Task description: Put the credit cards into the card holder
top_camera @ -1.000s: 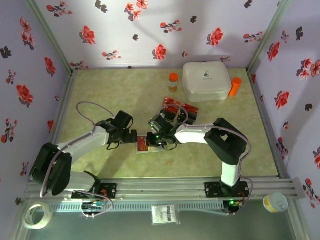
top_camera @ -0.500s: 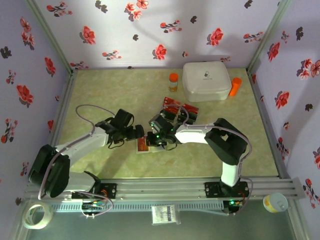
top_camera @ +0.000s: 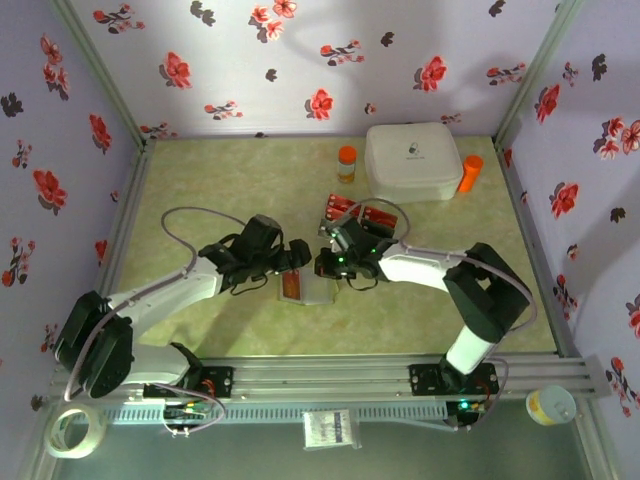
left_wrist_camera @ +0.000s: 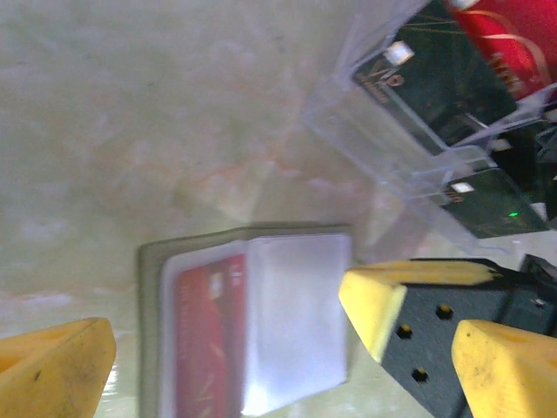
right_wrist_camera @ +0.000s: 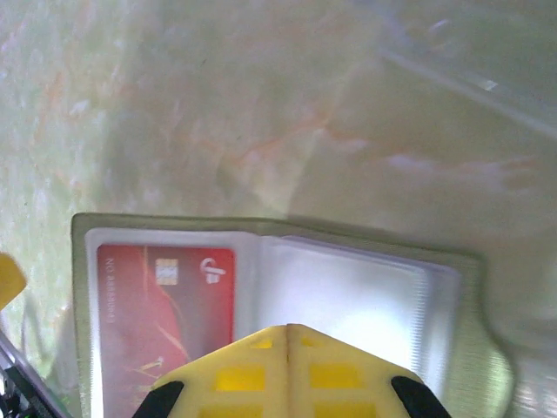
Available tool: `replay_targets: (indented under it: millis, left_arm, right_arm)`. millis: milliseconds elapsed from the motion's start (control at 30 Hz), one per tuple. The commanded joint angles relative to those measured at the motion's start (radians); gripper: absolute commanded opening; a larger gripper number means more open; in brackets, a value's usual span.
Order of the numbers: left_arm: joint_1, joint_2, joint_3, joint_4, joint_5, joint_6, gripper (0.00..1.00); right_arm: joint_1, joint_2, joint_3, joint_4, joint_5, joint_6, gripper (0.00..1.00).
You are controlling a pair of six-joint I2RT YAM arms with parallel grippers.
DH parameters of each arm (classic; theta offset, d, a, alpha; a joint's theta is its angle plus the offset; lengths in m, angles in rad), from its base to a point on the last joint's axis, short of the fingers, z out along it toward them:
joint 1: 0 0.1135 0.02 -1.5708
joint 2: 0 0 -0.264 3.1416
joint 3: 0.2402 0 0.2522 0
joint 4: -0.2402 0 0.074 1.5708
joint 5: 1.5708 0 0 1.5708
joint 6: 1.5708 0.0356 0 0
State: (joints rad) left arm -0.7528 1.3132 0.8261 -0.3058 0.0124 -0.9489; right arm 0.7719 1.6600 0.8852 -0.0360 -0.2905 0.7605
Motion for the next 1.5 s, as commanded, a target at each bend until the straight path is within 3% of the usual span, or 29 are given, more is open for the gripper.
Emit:
replay_targets:
  millis: [0, 467, 1033, 1467]
  left_arm:
    - [-0.027, -0.009, 0.032, 0.041, -0.005, -0.038, 1.0]
    - [-0.115, 0.109, 0.07, 0.132, 0.011, -0.035, 1.0]
    - [-0.049, 0.069, -0.141, 0.241, 0.0, -0.055, 1.0]
    - [-0.026, 0.097, -0.14, 0.193, 0.002, 0.035, 1.0]
  right_arm:
    - [-0.028, -0.041, -0.023, -0.045, 0.005, -0.042, 0.03]
    - [-0.045, -0.008, -0.011, -0.035, -0.032, -0.046, 0.03]
    - [-0.045, 0.004, -0.02, -0.024, -0.038, -0.036, 0.02]
    - [-0.042, 0.049, 0.031, -0.031, -0.068, -0.043, 0.02]
